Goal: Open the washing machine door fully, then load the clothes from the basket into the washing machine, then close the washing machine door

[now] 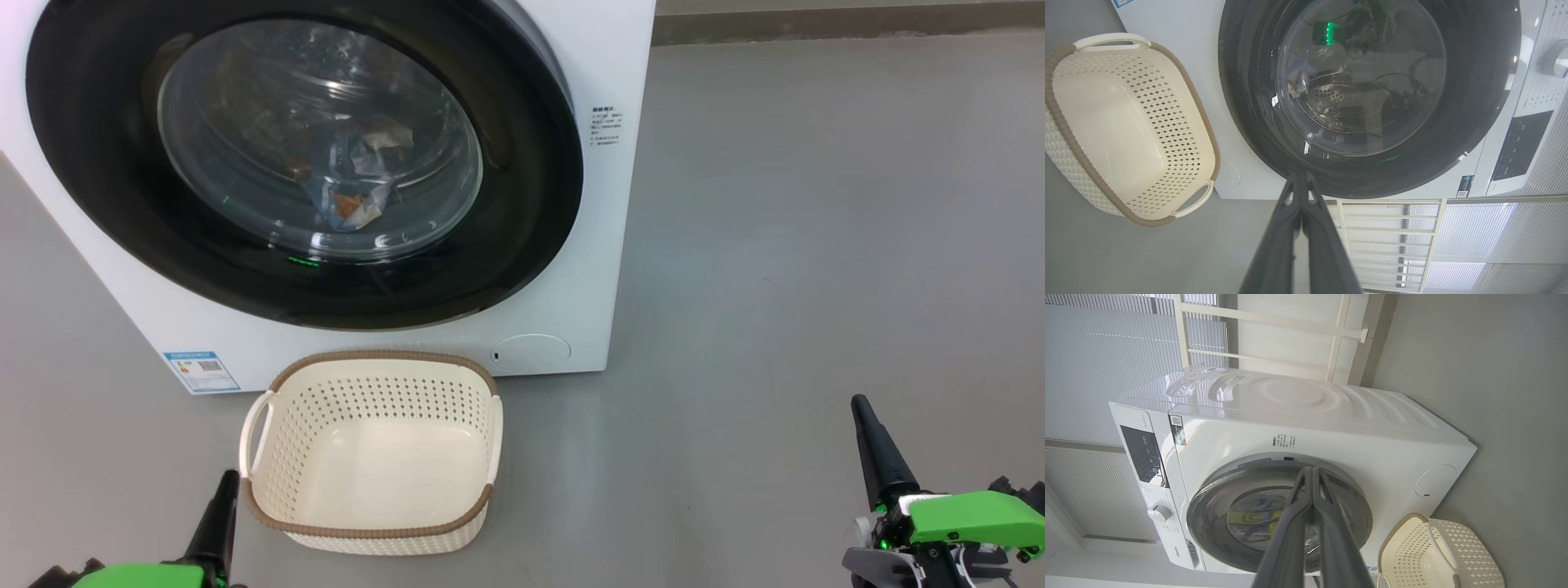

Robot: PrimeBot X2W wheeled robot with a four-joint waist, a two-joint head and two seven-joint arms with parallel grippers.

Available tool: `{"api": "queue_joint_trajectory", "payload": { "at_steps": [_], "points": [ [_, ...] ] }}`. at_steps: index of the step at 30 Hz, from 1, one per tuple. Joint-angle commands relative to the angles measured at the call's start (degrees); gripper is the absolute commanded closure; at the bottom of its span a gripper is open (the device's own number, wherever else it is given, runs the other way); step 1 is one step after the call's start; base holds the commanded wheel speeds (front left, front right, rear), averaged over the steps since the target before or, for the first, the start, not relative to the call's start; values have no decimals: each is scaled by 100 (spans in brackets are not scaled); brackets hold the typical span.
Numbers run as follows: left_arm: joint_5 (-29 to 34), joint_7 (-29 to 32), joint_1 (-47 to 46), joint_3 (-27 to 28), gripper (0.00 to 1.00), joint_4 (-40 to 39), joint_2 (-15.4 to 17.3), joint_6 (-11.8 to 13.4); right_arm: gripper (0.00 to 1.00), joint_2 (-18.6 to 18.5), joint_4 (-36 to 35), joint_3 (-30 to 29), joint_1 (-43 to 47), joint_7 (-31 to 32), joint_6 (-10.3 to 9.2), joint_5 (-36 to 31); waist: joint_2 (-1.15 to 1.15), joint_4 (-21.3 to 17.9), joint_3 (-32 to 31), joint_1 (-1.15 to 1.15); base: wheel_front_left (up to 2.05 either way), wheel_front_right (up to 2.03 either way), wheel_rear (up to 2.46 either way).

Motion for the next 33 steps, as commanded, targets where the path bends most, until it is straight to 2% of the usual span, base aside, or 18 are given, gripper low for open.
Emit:
{"api": "queue_joint_trajectory", "payload": {
  "at_steps": [1,10,33],
  "points": [
    [-153,43,-287,197,100,-161,55,-16,100,4,-189,78,15,50,8,136,0,6,-8,0,0,0,0],
    [-686,194,-317,223,100,-168,19,-16,100,60,-246,29,53,203,9,611,0,44,-66,0,0,0,0],
    [-702,195,-318,221,100,-169,18,-16,100,64,-247,25,53,209,9,621,0,45,-67,0,0,0,0]
  ]
}}
